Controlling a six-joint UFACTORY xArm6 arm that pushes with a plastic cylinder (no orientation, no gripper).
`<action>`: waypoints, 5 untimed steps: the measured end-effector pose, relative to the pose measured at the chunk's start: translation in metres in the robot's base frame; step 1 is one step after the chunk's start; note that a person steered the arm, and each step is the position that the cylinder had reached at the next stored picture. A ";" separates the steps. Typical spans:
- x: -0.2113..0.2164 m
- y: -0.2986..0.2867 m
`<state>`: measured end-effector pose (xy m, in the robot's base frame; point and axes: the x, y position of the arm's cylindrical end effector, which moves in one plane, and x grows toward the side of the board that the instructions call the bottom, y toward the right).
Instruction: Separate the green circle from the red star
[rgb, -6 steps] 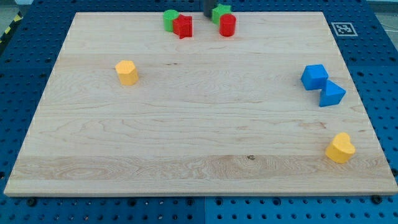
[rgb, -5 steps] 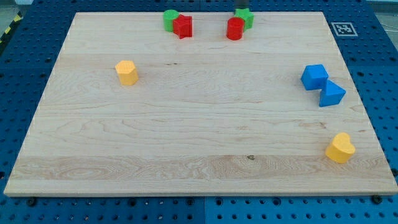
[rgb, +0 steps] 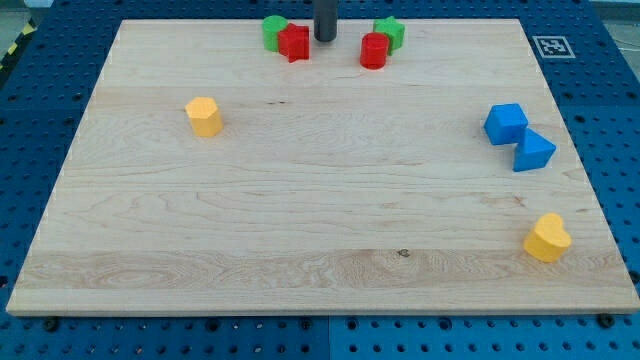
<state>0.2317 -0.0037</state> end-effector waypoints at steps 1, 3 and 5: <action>0.004 -0.025; 0.001 -0.094; -0.029 -0.098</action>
